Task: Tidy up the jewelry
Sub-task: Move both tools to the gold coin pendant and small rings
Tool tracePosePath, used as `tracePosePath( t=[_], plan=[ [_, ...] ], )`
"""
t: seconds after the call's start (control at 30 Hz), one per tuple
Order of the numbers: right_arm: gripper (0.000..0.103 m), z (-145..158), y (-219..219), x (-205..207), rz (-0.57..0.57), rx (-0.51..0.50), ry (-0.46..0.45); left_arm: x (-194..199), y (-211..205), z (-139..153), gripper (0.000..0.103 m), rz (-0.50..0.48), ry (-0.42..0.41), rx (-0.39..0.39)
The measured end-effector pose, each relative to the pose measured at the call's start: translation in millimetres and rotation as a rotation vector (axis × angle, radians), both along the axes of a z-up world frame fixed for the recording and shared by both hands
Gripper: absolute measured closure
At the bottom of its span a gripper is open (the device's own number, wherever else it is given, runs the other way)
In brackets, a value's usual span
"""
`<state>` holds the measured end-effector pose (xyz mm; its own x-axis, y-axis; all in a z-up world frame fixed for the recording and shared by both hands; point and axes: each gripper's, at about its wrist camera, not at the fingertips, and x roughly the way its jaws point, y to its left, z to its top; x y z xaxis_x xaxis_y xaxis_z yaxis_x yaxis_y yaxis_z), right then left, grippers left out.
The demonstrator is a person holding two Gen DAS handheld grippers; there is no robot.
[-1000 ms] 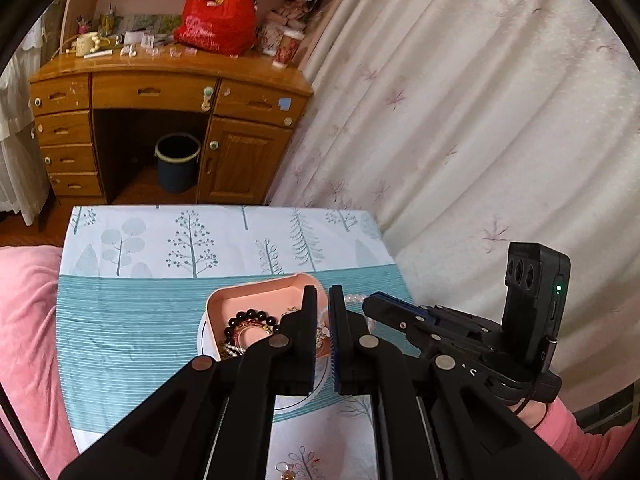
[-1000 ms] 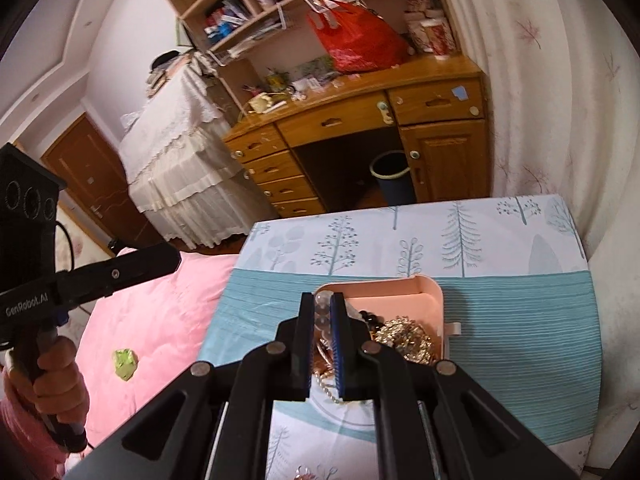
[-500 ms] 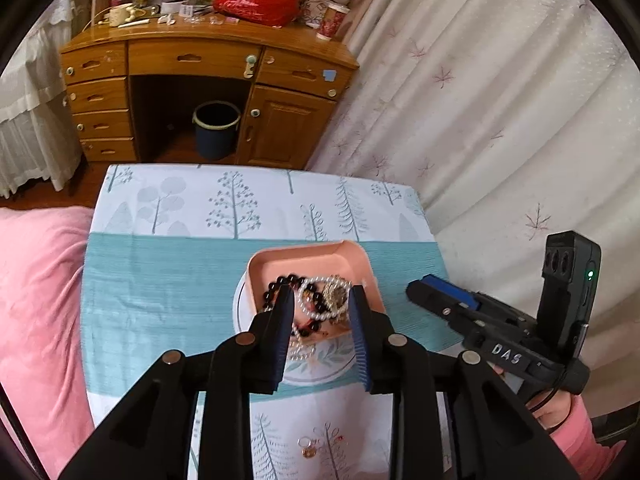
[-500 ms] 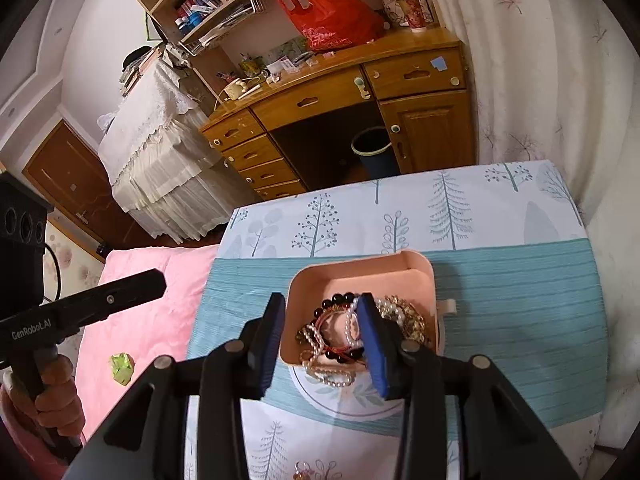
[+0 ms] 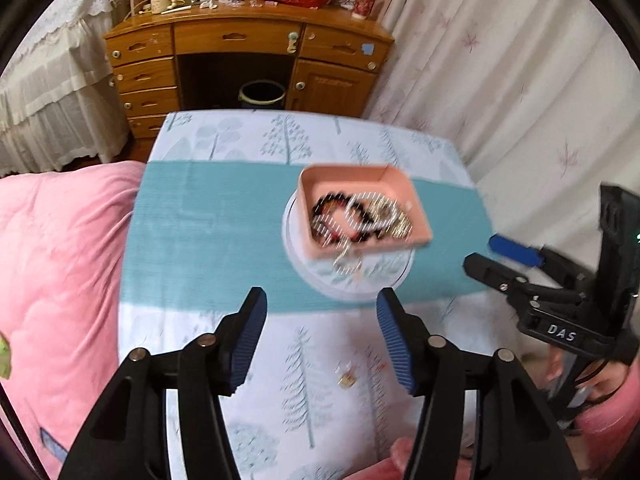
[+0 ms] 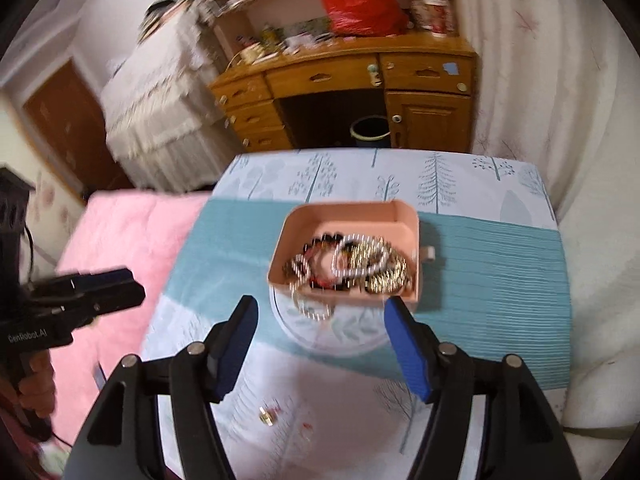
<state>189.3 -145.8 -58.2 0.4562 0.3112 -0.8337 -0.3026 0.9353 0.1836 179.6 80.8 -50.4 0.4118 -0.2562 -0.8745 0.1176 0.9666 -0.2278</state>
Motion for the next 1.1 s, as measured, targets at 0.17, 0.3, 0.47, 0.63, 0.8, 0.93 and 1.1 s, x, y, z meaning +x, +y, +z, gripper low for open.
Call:
tracePosePath(
  t=[0.17,0.3,0.47,0.63,0.8,0.93,1.1],
  plan=[
    [0.037,-15,12,-34,0.188,-0.080,-0.044,-37,-6,-29,0.044,0.000,0.041,0.044],
    [0.037,-29,16,-63,0.322,-0.137,-0.099,-64,-16,-53,0.044,-0.018,0.051,0.074],
    [0.037,-60,20,-90,0.461,-0.183,-0.130,-84,-33,-86,0.044,-0.038,0.057,0.060],
    [0.049,-93,23,-102,0.526,-0.173,-0.123,-88,-47,-122,0.044,-0.018,0.080,0.026],
    [0.061,-126,29,-108,0.542,-0.182,-0.089,-81,-57,-148,0.046,0.023,0.084,-0.004],
    [0.062,-139,30,-109,0.541,-0.171,-0.074,-80,-65,-159,0.046,0.045,0.029,0.024],
    [0.067,-149,30,-108,0.540,-0.178,-0.077,-76,-81,-173,0.058,0.009,0.008,0.084]
  ],
)
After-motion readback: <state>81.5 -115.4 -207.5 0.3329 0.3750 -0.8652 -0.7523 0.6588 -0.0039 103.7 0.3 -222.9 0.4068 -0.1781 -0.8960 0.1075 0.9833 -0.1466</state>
